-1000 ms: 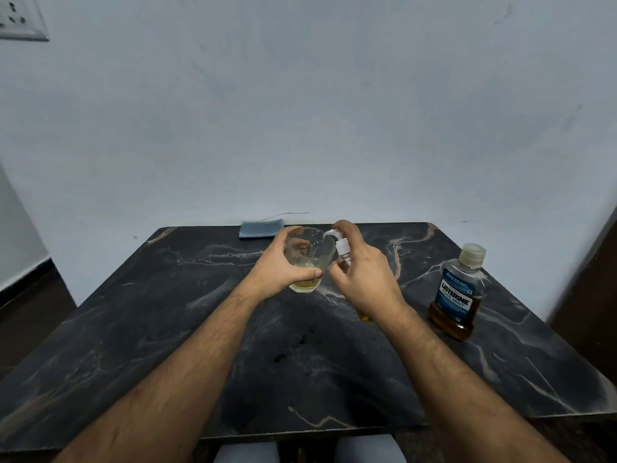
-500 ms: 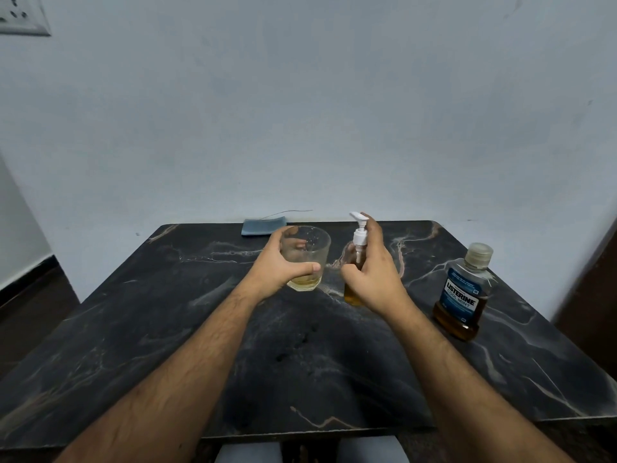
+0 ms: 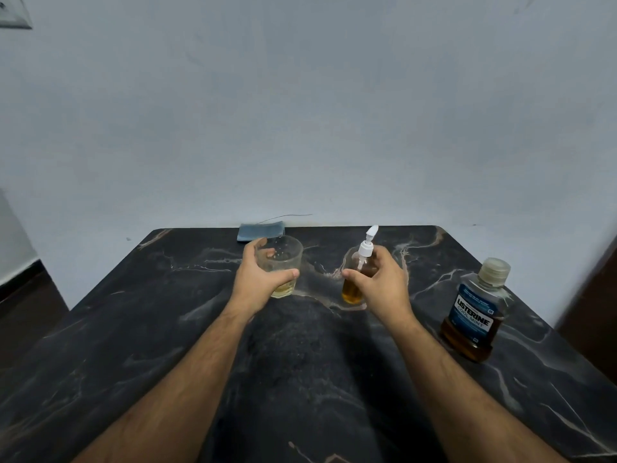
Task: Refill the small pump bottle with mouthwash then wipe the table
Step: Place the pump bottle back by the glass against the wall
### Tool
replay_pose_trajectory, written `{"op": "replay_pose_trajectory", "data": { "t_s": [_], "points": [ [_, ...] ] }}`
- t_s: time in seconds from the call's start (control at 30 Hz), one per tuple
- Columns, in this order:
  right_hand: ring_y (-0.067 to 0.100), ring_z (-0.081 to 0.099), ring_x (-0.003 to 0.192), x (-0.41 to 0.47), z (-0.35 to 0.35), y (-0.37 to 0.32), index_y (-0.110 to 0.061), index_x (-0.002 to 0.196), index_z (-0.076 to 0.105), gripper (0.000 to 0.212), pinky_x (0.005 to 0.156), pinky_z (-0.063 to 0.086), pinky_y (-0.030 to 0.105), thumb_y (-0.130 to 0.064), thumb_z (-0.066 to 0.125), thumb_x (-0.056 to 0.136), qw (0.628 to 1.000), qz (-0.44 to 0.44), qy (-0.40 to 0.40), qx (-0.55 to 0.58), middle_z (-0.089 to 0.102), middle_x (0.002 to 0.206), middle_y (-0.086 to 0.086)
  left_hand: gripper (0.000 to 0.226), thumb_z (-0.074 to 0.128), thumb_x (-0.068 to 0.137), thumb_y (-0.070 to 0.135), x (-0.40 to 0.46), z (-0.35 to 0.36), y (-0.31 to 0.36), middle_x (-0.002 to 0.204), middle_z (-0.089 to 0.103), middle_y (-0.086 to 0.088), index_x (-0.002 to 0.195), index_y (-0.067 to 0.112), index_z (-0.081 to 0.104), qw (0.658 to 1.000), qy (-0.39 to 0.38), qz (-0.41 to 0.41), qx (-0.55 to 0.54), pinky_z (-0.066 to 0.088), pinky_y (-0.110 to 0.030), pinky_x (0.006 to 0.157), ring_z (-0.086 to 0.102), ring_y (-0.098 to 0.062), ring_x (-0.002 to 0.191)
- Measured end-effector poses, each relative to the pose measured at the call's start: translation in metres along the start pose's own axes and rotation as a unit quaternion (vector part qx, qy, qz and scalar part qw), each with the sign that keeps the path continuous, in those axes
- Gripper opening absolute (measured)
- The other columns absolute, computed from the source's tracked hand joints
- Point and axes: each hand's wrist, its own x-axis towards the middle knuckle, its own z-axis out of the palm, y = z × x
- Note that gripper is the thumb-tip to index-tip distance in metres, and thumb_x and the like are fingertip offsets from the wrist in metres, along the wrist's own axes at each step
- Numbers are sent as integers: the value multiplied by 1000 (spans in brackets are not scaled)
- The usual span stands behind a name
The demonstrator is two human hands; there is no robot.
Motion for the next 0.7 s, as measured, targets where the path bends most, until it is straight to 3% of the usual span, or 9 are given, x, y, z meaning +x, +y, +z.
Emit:
{"op": "replay_pose_trajectory", "data": {
  "t_s": [0.1, 0.3, 0.47, 0.6, 0.7],
  "points": [
    [1, 61, 90, 19, 6, 2, -34, 107, 55, 45, 77, 47, 18, -29, 85, 75, 999, -5, 1, -33, 62, 92, -19, 98, 93, 61, 30, 18, 3, -3, 133, 56, 4, 141, 28, 36, 1000, 17, -12, -8, 44, -43, 106, 54, -18, 122],
    [0, 63, 87, 66, 22, 7, -28, 109, 63, 39, 68, 42, 11, -32, 84, 76, 998, -3, 18, -55, 66, 92, -16, 99, 93, 62, 26, 64, 16, -7, 136, 55, 0, 144, 23, 36, 999, 34, -16, -2, 44, -36, 102, 55, -19, 122],
    [13, 63, 90, 110, 41, 18, -20, 111, 61, 42, 79, 48, 26, -32, 83, 77, 997, -6, 28, -76, 67, 97, -6, 96, 92, 61, 33, 111, 32, -17, 131, 54, 2, 141, 24, 39, 999, 41, -30, 5, 45, -36, 103, 54, -17, 119],
    [14, 62, 88, 143, 55, 31, -22, 107, 58, 41, 76, 48, 27, -36, 83, 77, 994, -11, 40, -97, 63, 92, -9, 99, 93, 62, 31, 153, 50, -27, 134, 54, 0, 143, 23, 36, 999, 19, -30, 15, 43, -30, 100, 52, -17, 121],
    [14, 62, 85, 164, 64, 38, -25, 105, 57, 41, 75, 48, 27, -37, 83, 76, 993, -20, 64, -95, 59, 87, -13, 99, 92, 63, 27, 186, 66, -34, 133, 54, -1, 143, 21, 35, 999, 20, -29, 20, 40, -21, 89, 50, -14, 115]
  ]
}}
